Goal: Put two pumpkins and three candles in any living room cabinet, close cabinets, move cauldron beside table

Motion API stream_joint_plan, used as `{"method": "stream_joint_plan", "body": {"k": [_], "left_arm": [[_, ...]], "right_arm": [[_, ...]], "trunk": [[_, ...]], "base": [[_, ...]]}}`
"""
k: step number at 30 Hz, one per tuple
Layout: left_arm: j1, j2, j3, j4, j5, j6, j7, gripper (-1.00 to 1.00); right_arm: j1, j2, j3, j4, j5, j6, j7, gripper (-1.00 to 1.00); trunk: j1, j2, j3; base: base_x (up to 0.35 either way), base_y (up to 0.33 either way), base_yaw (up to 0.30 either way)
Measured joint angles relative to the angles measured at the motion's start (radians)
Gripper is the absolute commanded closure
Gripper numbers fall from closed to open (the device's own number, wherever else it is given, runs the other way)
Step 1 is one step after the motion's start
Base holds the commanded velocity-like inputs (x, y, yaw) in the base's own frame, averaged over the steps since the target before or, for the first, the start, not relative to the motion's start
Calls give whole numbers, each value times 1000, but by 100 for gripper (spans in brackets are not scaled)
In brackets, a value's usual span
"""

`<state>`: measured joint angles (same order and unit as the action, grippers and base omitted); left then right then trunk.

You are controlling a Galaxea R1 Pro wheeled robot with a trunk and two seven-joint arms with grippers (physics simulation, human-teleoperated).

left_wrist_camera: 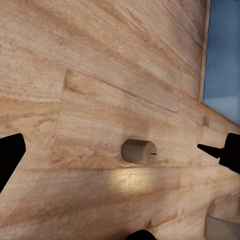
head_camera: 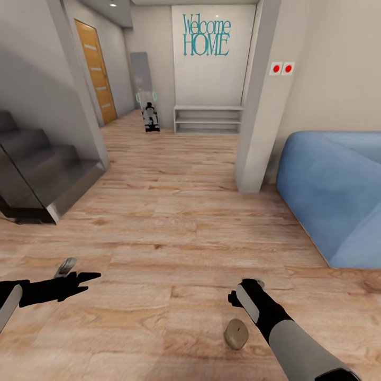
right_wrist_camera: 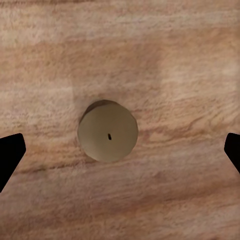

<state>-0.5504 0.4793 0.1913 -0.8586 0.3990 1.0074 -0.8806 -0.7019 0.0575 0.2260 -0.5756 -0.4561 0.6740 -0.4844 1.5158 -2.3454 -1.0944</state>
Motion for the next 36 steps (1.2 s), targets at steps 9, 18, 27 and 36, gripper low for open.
{"method": "stream_joint_plan", "body": {"k": [9, 18, 27, 36], "left_arm": [[0, 59, 2, -5, 7, 31, -91, -100], [18, 122, 1, -1, -5, 30, -309, -100], [23, 128, 0, 0, -9, 27, -366, -100], [23, 127, -1, 0, -9, 26, -368, -100]], "right_arm": [[0, 2, 0, 0, 1, 0, 0, -100], [0, 2, 0, 0, 1, -1, 0, -100], [0, 2, 0, 0, 0, -2, 0, -100], [1, 2, 0, 1, 1, -3, 0, -100]], "trunk": [[34, -63, -28], [69, -126, -56], [87, -155, -88], [91, -157, -123]], "base": [[0, 0, 0], [0, 0, 0], [0, 0, 0], [0, 0, 0]]}}
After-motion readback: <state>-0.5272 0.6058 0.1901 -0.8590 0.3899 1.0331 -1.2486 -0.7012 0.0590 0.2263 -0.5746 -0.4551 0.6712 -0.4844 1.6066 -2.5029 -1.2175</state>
